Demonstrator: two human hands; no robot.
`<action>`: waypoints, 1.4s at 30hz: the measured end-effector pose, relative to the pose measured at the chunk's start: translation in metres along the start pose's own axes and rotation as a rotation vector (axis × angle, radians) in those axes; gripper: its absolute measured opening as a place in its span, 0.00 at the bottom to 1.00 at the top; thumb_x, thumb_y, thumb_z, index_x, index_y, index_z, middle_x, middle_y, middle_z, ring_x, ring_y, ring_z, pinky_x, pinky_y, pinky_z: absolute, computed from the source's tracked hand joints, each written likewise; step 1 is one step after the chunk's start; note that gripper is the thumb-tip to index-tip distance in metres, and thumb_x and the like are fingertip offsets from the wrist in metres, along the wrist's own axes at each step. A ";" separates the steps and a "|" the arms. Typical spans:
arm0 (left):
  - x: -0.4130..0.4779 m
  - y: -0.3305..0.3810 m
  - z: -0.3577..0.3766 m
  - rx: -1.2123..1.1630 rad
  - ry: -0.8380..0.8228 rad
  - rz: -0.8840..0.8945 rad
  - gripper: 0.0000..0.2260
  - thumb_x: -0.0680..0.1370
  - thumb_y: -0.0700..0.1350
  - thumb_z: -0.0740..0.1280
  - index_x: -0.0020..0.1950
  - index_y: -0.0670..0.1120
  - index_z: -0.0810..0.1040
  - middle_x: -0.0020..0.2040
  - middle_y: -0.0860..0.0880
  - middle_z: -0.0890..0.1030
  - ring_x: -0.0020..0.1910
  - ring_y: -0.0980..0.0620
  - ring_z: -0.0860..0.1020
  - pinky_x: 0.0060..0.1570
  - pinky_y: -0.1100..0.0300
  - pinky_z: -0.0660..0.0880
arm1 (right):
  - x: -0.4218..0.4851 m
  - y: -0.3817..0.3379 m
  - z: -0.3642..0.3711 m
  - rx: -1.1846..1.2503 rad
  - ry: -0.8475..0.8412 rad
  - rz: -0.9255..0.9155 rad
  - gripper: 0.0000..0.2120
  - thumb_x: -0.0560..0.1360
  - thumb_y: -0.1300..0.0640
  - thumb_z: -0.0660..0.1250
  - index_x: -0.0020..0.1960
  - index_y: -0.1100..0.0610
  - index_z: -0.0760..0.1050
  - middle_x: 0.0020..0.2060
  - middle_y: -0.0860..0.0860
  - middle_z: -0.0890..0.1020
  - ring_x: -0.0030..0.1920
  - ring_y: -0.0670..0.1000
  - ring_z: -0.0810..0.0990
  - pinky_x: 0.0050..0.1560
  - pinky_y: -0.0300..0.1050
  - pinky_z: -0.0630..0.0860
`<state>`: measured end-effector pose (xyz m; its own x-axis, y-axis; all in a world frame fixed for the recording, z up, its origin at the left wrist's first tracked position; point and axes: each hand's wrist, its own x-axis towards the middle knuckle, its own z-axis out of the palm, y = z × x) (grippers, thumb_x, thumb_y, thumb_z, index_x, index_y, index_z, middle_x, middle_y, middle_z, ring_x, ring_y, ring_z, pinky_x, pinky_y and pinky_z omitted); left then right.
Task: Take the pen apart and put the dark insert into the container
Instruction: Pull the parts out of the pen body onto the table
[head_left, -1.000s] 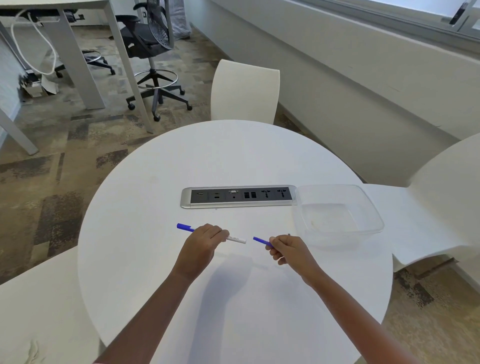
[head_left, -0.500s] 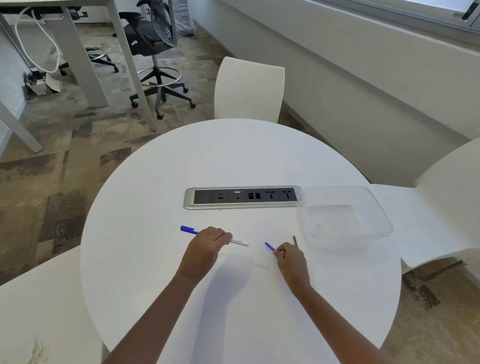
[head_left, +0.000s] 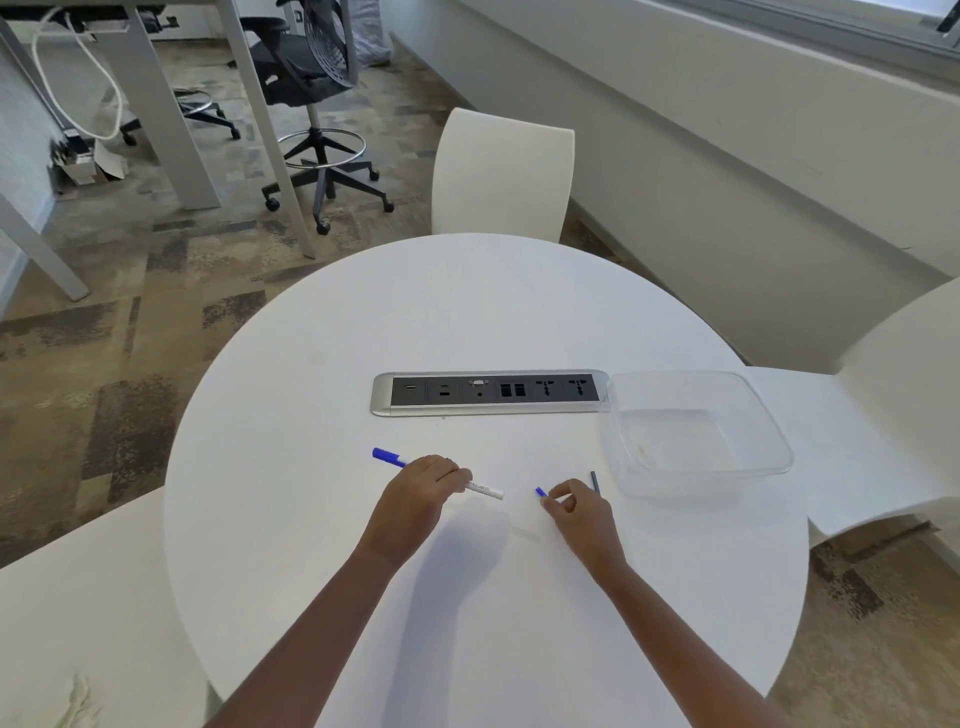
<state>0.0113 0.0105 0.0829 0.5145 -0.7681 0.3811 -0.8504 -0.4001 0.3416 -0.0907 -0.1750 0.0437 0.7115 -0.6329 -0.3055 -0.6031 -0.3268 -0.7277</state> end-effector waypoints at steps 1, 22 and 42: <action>0.000 0.000 0.001 -0.003 -0.009 0.016 0.12 0.62 0.25 0.74 0.37 0.40 0.82 0.32 0.46 0.81 0.31 0.47 0.79 0.27 0.63 0.74 | -0.002 -0.006 -0.002 0.113 -0.074 0.027 0.06 0.74 0.58 0.65 0.42 0.60 0.75 0.29 0.51 0.75 0.31 0.48 0.73 0.33 0.39 0.70; -0.005 0.009 0.037 0.112 -0.128 -0.199 0.23 0.66 0.34 0.76 0.61 0.38 0.78 0.62 0.36 0.77 0.58 0.34 0.77 0.52 0.41 0.76 | -0.008 -0.035 0.003 0.368 -0.417 0.022 0.07 0.72 0.68 0.65 0.42 0.58 0.70 0.46 0.65 0.81 0.40 0.53 0.81 0.43 0.41 0.80; -0.045 -0.007 0.070 0.145 -0.355 -0.554 0.33 0.81 0.56 0.38 0.64 0.38 0.75 0.64 0.37 0.76 0.61 0.36 0.75 0.55 0.37 0.72 | -0.018 -0.029 0.028 -0.001 0.059 -0.368 0.06 0.76 0.61 0.62 0.51 0.60 0.74 0.50 0.55 0.82 0.45 0.46 0.79 0.48 0.38 0.73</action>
<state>-0.0136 0.0130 0.0027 0.8324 -0.5383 -0.1314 -0.4905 -0.8262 0.2771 -0.0763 -0.1348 0.0531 0.8587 -0.5123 0.0129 -0.3111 -0.5411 -0.7813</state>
